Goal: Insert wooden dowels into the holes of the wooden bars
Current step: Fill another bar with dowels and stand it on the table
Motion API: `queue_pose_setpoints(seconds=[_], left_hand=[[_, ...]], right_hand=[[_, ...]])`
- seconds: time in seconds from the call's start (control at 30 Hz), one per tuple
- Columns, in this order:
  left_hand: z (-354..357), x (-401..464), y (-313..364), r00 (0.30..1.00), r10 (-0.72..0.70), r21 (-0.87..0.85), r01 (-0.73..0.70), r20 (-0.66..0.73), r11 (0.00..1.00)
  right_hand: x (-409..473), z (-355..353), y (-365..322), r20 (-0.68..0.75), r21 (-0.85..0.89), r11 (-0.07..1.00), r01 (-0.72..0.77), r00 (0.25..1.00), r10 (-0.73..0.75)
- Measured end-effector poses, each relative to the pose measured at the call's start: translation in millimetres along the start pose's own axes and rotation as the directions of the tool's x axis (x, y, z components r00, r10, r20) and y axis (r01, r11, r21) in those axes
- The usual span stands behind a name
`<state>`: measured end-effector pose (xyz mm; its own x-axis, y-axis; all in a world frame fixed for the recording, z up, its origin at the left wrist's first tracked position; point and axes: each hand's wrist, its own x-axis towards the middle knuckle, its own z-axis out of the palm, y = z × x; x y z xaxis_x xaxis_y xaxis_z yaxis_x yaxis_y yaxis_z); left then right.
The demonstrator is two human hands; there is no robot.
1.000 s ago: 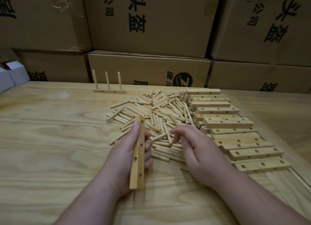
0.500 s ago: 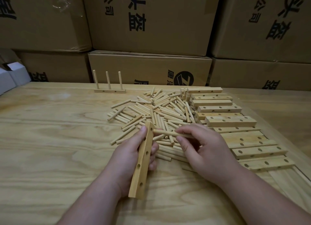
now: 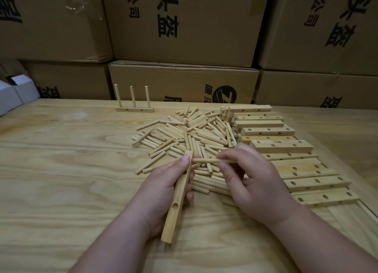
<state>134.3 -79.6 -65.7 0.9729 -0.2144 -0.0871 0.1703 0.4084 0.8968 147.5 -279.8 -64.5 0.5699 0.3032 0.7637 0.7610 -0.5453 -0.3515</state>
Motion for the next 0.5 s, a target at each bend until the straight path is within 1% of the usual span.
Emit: queue_pose_setpoints(seconds=[0.2, 0.37, 0.5], left_hand=[[1.0, -1.4, 1.0, 1.000, -0.007, 0.008, 0.007, 0.009, 1.000], [1.6, -0.7, 0.3, 1.000, -0.009, 0.010, 0.009, 0.007, 1.000], [2.5, -1.3, 0.4, 0.999, -0.029, -0.077, 0.031, 0.027, 0.997]], right_hand=[[-0.4, 0.1, -0.4, 0.025, -0.012, 1.000, -0.025, 0.999, 0.026], [-0.5, -0.5, 0.0, 0.039, -0.028, 0.997, -0.077, 0.996, 0.079], [0.1, -0.4, -1.5, 0.043, -0.037, 0.995, -0.094, 0.994, 0.096]])
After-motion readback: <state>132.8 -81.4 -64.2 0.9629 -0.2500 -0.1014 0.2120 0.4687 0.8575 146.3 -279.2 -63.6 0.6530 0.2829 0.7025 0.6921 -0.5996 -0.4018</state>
